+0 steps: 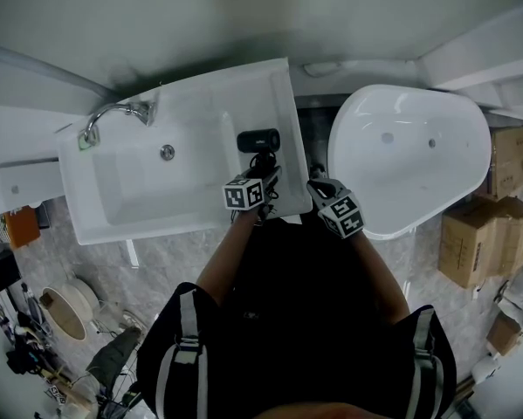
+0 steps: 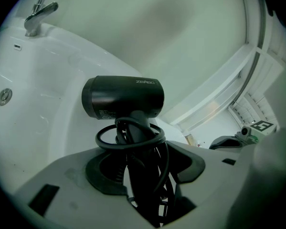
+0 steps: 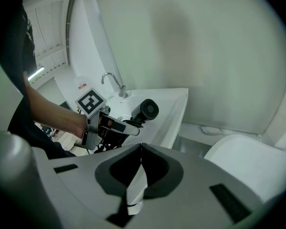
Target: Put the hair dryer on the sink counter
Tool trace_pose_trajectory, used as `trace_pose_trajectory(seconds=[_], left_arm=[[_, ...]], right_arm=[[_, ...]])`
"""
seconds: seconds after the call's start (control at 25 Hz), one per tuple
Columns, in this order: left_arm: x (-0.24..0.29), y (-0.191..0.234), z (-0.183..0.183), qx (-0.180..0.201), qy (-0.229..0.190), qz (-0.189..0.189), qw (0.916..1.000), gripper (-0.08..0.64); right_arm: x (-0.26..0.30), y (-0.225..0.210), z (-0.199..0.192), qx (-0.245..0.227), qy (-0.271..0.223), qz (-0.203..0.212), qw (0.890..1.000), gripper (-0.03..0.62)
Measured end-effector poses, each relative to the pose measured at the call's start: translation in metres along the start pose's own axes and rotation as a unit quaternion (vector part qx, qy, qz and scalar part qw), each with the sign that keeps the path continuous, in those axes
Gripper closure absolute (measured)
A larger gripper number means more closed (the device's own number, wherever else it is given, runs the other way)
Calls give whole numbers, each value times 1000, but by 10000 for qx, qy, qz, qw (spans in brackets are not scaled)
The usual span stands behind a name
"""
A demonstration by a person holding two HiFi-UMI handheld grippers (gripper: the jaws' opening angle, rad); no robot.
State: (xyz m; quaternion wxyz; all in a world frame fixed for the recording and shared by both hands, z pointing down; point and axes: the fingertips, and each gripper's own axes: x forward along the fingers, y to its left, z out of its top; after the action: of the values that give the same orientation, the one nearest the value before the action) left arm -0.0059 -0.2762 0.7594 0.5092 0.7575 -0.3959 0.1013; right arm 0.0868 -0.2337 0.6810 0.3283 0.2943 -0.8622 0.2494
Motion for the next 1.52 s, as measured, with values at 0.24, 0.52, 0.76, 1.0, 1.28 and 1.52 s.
trace_pose_trajectory(seconds=[0.24, 0.52, 0.76, 1.0, 1.28, 1.52], left_arm=[[13, 3, -9, 71, 249, 220, 9994, 325], [18, 7, -15, 77, 383, 252, 9989, 325], [18, 2, -13, -78, 392, 19, 9992, 325], [16, -3, -14, -43, 486, -216, 9986, 307], [5, 1, -15, 327, 501, -174, 9981, 301], [-15, 4, -16, 535, 414, -251, 9974, 301]], right_arm=[[-2, -1, -5, -205, 156, -45, 9997, 534], [-5, -8, -6, -271, 159, -145, 9994, 534], [-5, 1, -7, -304, 198, -77, 9993, 534], [-4, 5, -10, -309, 202, -78, 9993, 534], [-5, 8, -10, -306, 143, -100, 9994, 534], [-3, 14, -12, -251, 77, -128, 9996, 534]])
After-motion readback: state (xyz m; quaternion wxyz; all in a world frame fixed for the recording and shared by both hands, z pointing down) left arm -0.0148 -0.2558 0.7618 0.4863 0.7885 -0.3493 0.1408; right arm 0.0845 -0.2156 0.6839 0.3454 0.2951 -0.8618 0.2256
